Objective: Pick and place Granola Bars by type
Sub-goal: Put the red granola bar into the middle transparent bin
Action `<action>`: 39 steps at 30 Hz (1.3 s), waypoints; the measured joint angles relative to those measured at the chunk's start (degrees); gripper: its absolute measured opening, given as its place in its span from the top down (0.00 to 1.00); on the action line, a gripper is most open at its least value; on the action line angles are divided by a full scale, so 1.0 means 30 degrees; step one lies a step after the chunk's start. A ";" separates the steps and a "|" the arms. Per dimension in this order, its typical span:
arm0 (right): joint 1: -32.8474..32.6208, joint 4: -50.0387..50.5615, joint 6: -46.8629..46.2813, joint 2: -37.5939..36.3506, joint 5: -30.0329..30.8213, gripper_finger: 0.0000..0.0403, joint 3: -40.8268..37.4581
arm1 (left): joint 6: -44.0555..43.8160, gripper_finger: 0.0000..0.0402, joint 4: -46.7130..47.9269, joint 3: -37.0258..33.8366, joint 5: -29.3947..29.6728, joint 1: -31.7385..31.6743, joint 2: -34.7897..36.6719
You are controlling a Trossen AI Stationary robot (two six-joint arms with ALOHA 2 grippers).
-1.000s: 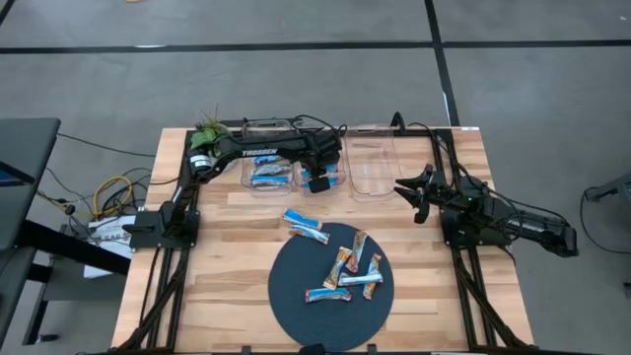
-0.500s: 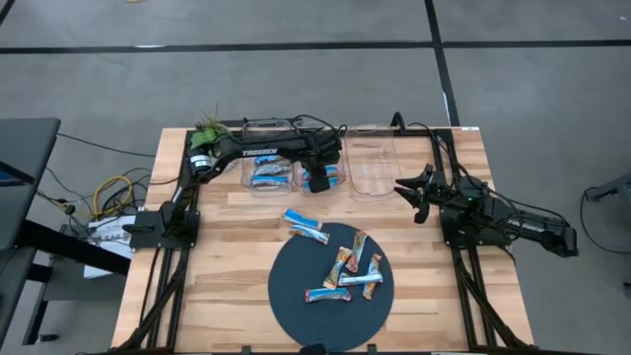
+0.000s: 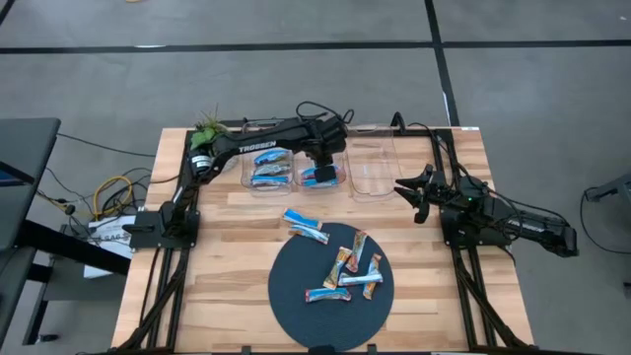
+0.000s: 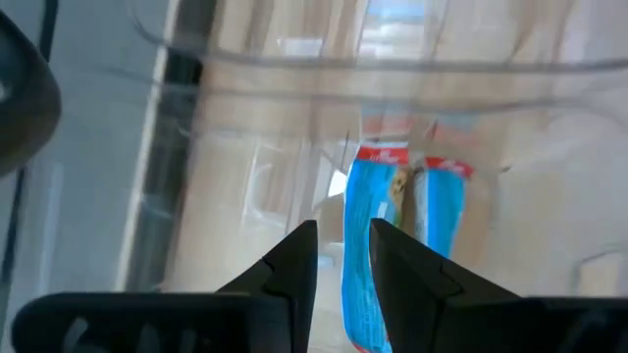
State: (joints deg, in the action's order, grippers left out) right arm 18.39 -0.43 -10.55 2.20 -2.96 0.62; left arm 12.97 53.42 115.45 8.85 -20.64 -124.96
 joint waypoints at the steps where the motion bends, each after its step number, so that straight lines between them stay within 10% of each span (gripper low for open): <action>1: -0.0002 -0.0005 0.0000 0.0000 0.0000 0.69 -0.0007 | 0.0000 0.78 0.0206 0.0365 0.0002 0.0070 0.0012; 16: -0.0001 0.0001 0.0000 0.0000 0.0000 0.69 -0.0007 | -0.0095 0.78 0.3703 0.5851 -0.2970 0.1910 0.0074; 39: -0.0007 -0.0005 0.0000 0.0000 0.0002 0.70 0.0000 | 0.3582 0.78 0.8513 0.6108 -0.6224 0.4435 0.0085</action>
State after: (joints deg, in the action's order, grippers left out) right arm 18.37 -0.45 -10.55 2.20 -2.96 0.62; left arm 23.72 78.96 133.77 -9.82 -7.33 -124.70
